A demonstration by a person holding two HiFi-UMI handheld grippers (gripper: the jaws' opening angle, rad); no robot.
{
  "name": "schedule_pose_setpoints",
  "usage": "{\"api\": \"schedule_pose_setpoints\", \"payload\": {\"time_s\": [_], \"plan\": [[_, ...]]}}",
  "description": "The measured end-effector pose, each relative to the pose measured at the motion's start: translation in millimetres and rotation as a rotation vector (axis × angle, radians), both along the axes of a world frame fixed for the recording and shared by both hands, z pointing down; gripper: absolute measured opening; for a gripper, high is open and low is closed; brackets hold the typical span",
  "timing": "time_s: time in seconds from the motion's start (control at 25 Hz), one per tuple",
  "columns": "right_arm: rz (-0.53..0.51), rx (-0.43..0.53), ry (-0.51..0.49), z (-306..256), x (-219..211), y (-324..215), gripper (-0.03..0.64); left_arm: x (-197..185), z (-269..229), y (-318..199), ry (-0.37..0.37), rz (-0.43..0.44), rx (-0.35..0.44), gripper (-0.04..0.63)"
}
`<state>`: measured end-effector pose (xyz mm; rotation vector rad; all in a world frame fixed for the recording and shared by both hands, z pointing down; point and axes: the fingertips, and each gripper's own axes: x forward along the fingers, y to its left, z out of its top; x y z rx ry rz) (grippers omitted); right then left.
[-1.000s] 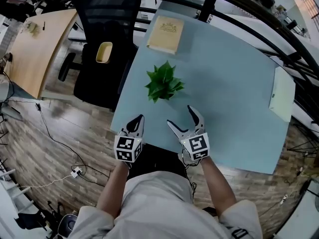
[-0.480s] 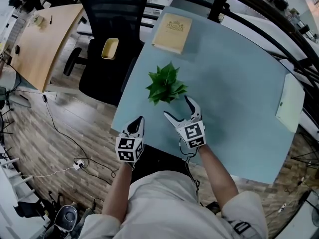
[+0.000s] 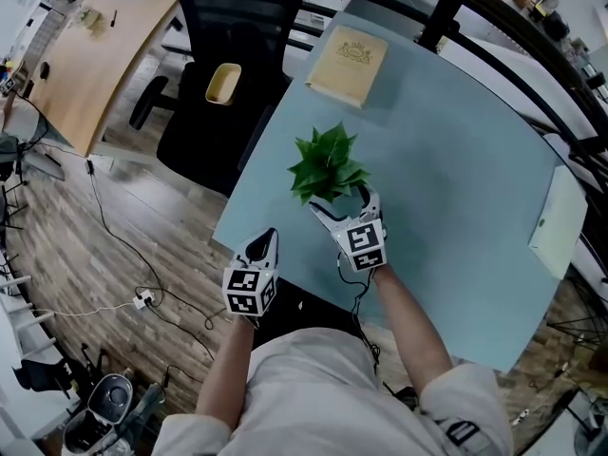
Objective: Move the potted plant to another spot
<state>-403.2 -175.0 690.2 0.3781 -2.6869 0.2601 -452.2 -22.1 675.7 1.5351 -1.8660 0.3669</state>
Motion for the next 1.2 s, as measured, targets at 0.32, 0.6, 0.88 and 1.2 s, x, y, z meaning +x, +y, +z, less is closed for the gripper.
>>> {"api": "schedule_pose_setpoints", "payload": {"time_s": [0.32,0.6,0.88,1.2], "plan": [[-0.011,0.010,-0.001,12.6,-13.8,-8.1,0.503,-3.3,9.8,-1.5,0.013,-0.029,-0.006,0.011],[-0.017,0.005,-0.020,14.8,-25.0,-12.7,0.515,-5.2,11.0,-10.0,0.014,-0.030,-0.005,0.011],[-0.017,0.007,-0.038,14.0,-29.7,-16.7,0.517,-1.1,15.3,-9.2,0.024,-0.028,-0.021,0.011],[-0.011,0.012,-0.055,14.1,-29.4,-15.8,0.517,0.4,19.0,-2.8,0.034,-0.036,-0.023,0.011]]}}
